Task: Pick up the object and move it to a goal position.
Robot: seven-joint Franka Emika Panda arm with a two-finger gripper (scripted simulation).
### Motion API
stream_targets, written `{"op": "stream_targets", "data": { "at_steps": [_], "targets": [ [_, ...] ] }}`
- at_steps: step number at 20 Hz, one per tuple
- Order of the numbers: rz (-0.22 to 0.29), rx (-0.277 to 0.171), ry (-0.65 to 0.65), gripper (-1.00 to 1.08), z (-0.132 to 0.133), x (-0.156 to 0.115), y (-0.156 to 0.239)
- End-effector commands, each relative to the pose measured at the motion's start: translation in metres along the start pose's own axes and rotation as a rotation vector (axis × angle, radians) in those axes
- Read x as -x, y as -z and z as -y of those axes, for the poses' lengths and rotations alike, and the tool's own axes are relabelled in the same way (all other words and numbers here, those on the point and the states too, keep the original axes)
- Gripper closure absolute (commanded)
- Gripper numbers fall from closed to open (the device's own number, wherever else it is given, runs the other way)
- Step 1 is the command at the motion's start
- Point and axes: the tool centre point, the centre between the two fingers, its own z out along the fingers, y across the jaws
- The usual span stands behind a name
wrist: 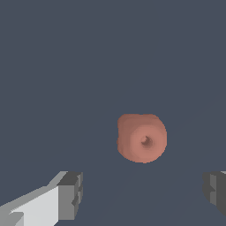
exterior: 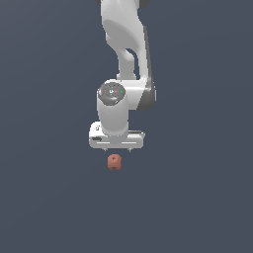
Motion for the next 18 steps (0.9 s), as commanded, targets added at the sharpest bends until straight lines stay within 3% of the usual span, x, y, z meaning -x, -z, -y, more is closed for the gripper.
{"op": "stream_targets", "data": {
  "at_steps": [1,18],
  "targets": [
    [0.002,-0.001,-0.007,-0.92,-0.007,-0.006,-0.013],
    [0.007,-0.002,-0.018,-0.92,-0.018,-0.012,-0.050]
  ]
}}
